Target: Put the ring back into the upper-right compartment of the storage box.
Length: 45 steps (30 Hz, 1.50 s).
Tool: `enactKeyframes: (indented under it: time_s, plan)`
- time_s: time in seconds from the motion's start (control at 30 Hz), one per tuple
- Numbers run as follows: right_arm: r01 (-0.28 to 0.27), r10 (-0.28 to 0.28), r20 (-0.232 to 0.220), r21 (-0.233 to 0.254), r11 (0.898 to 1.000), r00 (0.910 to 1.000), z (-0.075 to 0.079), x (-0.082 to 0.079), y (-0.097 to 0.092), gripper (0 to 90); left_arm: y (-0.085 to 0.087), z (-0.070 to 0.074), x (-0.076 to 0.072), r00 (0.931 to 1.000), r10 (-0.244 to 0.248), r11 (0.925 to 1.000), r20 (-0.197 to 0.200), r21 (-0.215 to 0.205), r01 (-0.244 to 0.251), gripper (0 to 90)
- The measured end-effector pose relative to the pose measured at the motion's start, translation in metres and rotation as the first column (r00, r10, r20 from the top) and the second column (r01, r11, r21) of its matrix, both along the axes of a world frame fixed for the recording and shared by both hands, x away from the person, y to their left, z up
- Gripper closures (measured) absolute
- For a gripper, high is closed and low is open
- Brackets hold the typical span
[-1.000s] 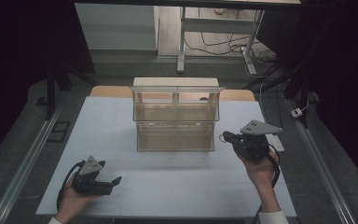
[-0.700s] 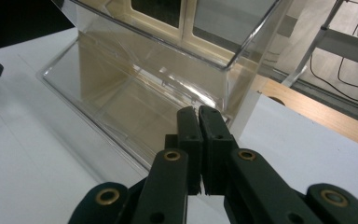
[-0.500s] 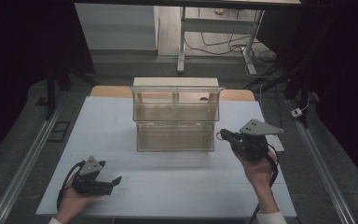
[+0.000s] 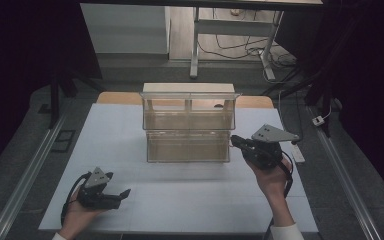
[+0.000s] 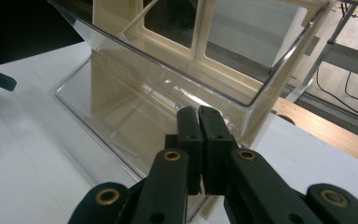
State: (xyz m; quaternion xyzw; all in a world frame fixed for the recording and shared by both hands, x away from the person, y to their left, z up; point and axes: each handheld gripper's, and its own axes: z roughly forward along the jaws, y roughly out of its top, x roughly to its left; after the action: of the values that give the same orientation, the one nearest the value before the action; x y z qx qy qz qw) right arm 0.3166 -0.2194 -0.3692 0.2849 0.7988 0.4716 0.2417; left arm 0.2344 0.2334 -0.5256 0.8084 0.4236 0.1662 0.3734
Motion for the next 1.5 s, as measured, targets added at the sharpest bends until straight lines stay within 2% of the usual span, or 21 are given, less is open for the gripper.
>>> enactKeyframes:
  time_s: [0.43,0.63,0.93,1.5]
  plan:
    - [-0.014,0.014,0.024,0.018,1.000,0.9996,0.007,0.004,0.007,87.5,0.000,0.000,0.000,1.0000,0.002,1.0000,-0.002,-0.001,-0.002,12.3]
    - [-0.021,0.020,0.039,0.021,1.000,0.9990,0.015,0.004,0.012,87.5,0.001,0.000,0.000,1.0000,0.004,1.0000,0.000,-0.006,-0.004,12.3]
    - [-0.027,0.028,0.046,-0.008,1.000,0.9986,0.028,0.014,0.029,87.5,0.001,0.000,0.000,1.0000,-0.003,1.0000,0.000,-0.008,0.003,12.3]
    - [-0.040,0.041,0.053,-0.027,0.999,0.9977,0.036,0.035,0.055,87.5,0.002,-0.001,0.000,1.0000,-0.005,1.0000,-0.002,-0.007,0.005,12.4]
